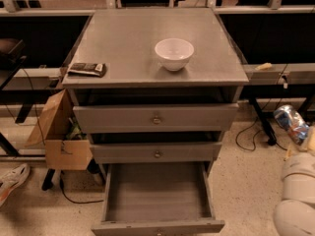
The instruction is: Pick redbull can from bottom drawer and place on counter
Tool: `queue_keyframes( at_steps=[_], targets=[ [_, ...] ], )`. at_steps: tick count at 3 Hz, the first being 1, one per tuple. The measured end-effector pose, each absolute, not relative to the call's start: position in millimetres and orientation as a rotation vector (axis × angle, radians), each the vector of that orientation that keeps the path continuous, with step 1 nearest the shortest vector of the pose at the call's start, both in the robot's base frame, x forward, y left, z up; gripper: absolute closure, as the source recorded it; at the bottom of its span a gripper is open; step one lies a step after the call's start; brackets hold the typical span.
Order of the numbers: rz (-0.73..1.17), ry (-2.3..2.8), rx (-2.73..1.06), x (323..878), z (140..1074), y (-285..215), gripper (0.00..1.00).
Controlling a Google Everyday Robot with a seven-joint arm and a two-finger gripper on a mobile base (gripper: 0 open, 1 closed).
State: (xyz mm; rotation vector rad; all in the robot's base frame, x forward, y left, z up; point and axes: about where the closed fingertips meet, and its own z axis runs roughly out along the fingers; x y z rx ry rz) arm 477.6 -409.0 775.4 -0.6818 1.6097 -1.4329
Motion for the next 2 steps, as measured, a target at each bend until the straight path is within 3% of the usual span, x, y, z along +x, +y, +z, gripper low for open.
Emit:
queue_keyframes(
  at_steps=[2],
  targets=[
    [-1.454,1.413,-0.623,515,908,-372,1.00]
  ],
)
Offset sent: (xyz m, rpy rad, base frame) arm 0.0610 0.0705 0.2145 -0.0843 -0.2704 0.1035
